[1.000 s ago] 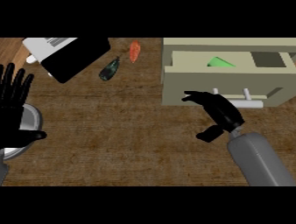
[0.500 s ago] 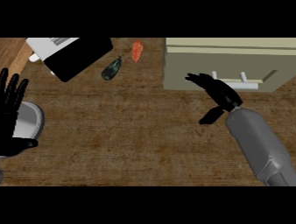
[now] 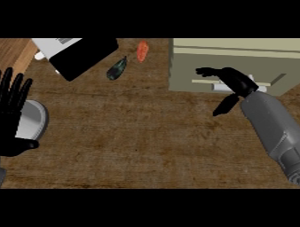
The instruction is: Pick up the cup, place it into the drawer and close the drawer
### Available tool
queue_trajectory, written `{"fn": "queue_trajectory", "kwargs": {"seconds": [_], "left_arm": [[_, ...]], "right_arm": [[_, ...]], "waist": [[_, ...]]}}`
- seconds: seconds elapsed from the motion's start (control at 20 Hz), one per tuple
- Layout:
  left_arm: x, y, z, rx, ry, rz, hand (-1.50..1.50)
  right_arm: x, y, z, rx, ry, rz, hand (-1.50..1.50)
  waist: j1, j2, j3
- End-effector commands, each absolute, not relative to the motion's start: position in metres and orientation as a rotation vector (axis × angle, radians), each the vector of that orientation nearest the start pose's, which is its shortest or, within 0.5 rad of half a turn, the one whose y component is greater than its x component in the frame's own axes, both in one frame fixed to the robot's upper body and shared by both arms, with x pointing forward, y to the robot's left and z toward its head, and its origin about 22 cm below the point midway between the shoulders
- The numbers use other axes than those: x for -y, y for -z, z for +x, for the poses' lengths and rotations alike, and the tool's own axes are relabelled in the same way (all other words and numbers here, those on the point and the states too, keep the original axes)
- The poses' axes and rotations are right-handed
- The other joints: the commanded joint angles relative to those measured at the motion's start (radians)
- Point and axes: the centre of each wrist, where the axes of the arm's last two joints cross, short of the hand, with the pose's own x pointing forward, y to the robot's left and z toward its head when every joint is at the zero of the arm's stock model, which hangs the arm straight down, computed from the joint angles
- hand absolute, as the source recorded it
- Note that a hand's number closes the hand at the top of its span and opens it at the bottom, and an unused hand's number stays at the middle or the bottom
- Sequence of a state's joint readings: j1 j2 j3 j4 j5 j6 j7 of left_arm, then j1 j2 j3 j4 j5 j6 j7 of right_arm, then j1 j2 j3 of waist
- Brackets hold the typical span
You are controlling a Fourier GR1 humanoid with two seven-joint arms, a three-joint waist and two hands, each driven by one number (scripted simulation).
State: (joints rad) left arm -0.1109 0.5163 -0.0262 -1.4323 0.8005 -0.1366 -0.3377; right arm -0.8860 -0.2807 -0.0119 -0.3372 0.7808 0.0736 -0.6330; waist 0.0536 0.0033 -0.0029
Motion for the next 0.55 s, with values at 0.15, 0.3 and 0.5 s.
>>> {"fn": "queue_trajectory", "kwargs": {"seconds": [0.15, 0.3, 0.5], "left_arm": [[-0.340, -0.045, 0.276, 1.889, -0.151, -0.303, -1.50], [-0.339, -0.052, 0.279, 1.903, -0.159, -0.289, -1.50], [-0.328, -0.032, 0.271, 1.877, -0.141, -0.303, -1.50]], "right_arm": [[0.289, -0.041, 0.431, 1.495, -1.154, -0.408, -1.50], [0.298, -0.050, 0.433, 1.493, -1.176, -0.399, -1.50], [0.289, -0.042, 0.432, 1.487, -1.158, -0.399, -1.50]], "waist": [[0.030, 0.034, 0.006], [0.033, 0.031, 0.007], [0.033, 0.031, 0.006]]}}
